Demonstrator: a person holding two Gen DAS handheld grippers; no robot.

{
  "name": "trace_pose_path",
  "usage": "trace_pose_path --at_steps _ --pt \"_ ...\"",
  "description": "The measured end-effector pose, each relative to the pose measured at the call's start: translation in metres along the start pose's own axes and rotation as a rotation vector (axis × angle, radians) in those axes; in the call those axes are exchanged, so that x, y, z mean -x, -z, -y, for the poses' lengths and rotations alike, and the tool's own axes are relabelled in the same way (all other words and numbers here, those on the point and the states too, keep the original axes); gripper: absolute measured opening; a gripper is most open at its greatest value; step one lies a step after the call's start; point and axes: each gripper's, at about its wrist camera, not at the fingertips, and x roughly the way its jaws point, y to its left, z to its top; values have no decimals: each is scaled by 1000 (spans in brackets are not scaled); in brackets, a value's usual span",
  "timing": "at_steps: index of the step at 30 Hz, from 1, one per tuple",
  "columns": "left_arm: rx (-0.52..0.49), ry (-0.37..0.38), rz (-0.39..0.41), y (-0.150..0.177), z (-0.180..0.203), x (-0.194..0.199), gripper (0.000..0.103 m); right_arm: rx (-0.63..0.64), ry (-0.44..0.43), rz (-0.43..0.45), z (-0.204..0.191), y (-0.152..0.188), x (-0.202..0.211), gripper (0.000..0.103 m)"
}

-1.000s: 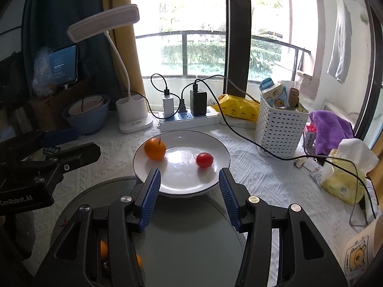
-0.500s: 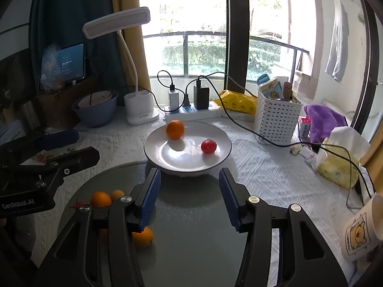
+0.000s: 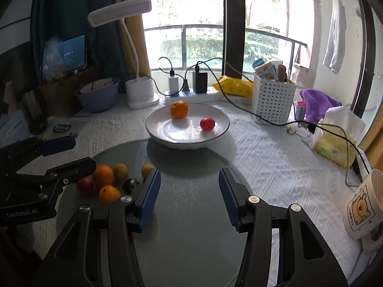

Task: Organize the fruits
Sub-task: 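Move both open tools back toward the fruits on the lazy susan, then grasp an orange with the right tool while the left tool grasps a red tomato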

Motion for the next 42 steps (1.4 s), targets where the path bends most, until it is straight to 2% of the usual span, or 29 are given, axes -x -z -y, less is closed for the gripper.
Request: trace_pose_path --at_steps 8,19,29,36,37,39,40,42 --pt "15 -22 -62 30 -5 -2 68 7 -16 -41 -6 20 1 54" --pt "25 -50 -125 46 -13 -12 68 -14 -81 -114 -16 42 -15 54" --pt "53 -79 -142 46 -28 -25 68 -3 -122 -139 -27 35 -27 54" --pt "64 -46 -160 44 -33 -36 67 -1 -149 -165 -31 27 -41 54" --pt "71 -35 -162 43 -35 -37 66 -1 -153 -170 -31 27 -43 54" --pt "72 -30 -172 43 -36 -39 50 -3 -165 -178 -32 26 -47 54" --pt "72 -24 -181 44 -35 -41 48 -7 -171 -180 -33 26 -48 53" --pt "67 -21 -183 44 -35 -40 37 -12 -182 -185 -32 25 -51 51"
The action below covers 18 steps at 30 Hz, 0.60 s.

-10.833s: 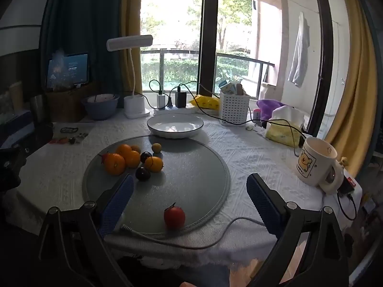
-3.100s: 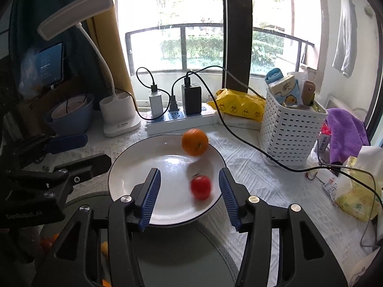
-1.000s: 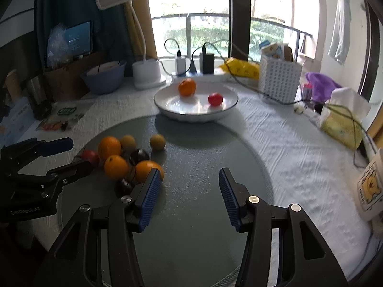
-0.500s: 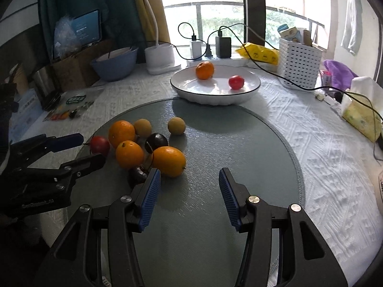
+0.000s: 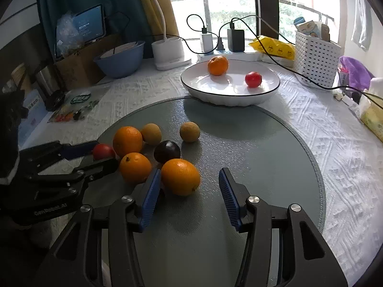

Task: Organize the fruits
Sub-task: 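Grasp an orange with the right tool while the left tool grasps a red tomato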

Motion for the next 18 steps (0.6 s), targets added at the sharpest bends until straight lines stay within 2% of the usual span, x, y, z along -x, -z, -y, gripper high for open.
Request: trace_pose_path --at_steps 3,12,18 --pt "-10 3 4 1 2 1 34 -14 -45 -10 0 -2 -3 35" --pt "-25 5 27 0 5 10 34 -4 -54 10 -2 -2 5 35" --pt "-25 6 80 -11 8 23 34 -6 -41 50 3 -5 19 35"
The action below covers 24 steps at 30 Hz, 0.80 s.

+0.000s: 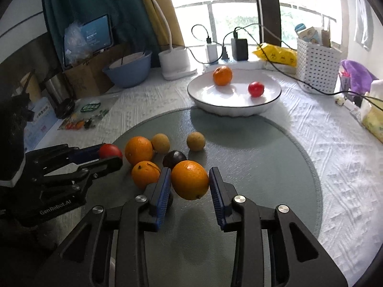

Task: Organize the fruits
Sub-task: 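Grasp an orange with the right tool while the left tool grasps a red tomato, then place the orange and tomato on the white plate and open both tools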

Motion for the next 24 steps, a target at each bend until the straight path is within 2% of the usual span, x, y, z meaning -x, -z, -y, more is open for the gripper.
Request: trace_pose_path --at_steps 14,24 --pt "-27 15 72 -39 8 3 34 2 18 63 16 -24 9 35" --pt "-54 32 92 -65 13 -16 34 -10 13 87 36 -50 -2 35"
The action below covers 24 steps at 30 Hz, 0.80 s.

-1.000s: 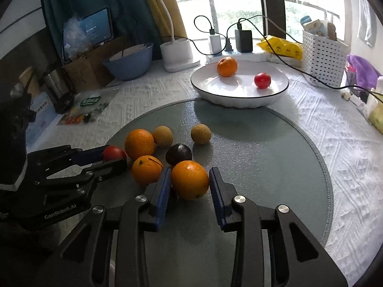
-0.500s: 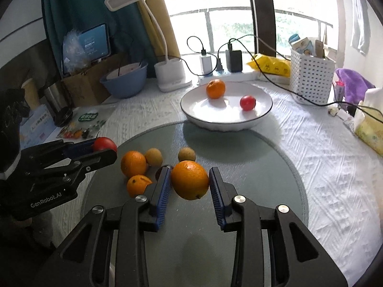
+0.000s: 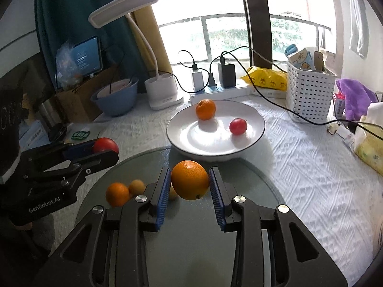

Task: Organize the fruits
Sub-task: 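Place the orange and tomato on the white plate and open both tools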

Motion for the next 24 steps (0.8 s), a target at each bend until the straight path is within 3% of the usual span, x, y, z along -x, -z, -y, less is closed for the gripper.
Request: trace_pose_path --at_steps 24 --pt "-41 23 -9 -42 -4 -65 34 1 32 3 34 -44 -49 35"
